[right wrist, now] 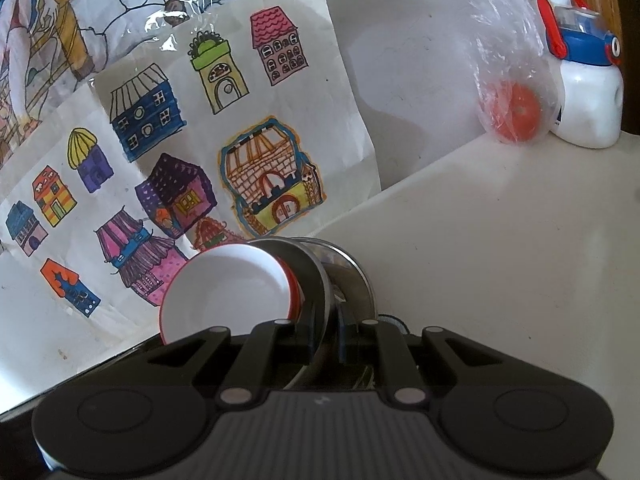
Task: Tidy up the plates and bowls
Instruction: 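Lower the steel bowl onto the stack of steel plates with both grippers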
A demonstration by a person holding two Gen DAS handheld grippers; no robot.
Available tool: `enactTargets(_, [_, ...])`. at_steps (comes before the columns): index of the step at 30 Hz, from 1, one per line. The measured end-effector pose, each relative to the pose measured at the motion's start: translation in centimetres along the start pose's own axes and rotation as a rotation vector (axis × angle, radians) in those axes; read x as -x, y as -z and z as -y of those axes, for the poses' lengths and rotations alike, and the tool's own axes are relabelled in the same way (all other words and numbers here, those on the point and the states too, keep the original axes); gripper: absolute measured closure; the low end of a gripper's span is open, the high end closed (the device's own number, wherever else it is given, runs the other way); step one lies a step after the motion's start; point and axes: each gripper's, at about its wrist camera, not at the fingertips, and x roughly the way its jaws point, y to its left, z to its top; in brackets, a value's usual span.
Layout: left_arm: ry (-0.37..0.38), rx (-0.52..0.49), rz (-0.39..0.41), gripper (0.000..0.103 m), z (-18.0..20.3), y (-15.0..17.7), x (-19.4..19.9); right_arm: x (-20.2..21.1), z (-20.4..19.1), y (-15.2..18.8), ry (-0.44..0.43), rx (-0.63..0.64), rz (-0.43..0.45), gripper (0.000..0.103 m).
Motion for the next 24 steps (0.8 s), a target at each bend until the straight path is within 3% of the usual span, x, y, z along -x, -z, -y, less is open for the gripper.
enactTargets(13, [0.002,0.004,0.001,0.095,-0.04,-0.03,0.02,0.15,0.02,0.14,-0.010,-0.005,0.009,0.090])
enactTargets(24, [0.018,0.013,-0.009,0.091,-0.43,0.11,0.16,0.77,0.17,0.96,-0.019,-0.010,0.076,0.084])
